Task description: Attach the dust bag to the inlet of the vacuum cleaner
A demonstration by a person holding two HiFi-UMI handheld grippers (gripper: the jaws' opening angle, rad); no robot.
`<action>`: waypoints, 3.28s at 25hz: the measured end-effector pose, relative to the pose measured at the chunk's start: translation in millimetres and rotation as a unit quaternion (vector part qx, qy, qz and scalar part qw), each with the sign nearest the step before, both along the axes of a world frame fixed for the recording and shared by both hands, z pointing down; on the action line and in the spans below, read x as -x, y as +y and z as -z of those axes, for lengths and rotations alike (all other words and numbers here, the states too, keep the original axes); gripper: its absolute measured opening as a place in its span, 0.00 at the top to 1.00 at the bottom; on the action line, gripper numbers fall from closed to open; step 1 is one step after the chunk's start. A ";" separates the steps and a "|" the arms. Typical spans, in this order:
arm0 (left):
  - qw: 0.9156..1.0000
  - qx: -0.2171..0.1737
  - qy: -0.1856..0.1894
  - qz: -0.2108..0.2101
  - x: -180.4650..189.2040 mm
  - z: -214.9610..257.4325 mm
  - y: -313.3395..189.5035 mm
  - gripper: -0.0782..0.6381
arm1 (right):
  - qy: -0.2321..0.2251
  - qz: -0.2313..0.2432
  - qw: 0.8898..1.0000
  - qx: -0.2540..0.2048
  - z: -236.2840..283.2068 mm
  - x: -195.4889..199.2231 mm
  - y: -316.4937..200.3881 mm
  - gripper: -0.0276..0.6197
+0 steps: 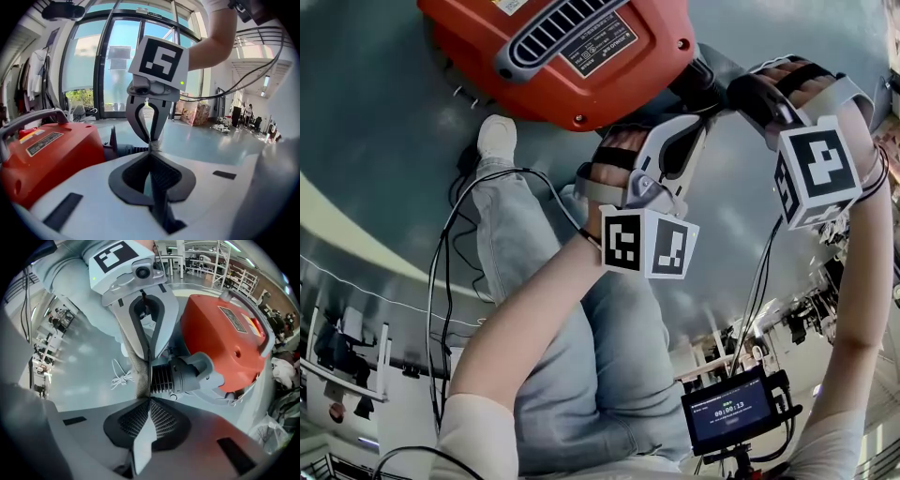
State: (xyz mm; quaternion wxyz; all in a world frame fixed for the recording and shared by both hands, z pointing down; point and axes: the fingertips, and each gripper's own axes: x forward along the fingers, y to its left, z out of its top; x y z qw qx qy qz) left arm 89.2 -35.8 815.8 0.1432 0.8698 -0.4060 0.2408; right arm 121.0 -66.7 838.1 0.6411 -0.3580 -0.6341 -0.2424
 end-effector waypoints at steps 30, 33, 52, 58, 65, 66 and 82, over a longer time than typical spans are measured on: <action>0.998 0.032 -0.001 0.062 13.6 -1.9 -6.4 0.88 | -0.067 -0.129 0.986 -0.083 0.6 13.2 -10.2 0.93; 0.997 0.028 -0.014 0.070 15.4 0.1 -0.4 0.88 | -0.073 -0.126 0.986 -0.085 6.1 19.5 -8.5 0.93; 0.991 0.039 -0.002 0.125 27.6 1.1 -19.0 0.88 | -0.133 -0.235 0.956 -0.116 9.9 27.3 -26.2 0.93; 0.989 0.061 0.008 0.133 30.7 1.6 -16.3 0.88 | -0.135 -0.236 0.956 -0.115 11.3 32.0 -23.7 0.93; 0.988 0.086 0.023 0.130 32.5 -0.7 -25.4 0.88 | -0.111 -0.214 0.962 -0.125 7.6 34.9 -34.5 0.93; 0.986 0.099 0.031 0.132 32.1 -0.8 -24.3 0.88 | -0.109 -0.212 0.963 -0.127 7.7 35.5 -33.8 0.93; 0.988 0.112 0.033 0.104 27.3 -22.9 -59.7 0.87 | -0.103 -0.255 0.952 -0.133 -22.3 32.1 -68.7 0.92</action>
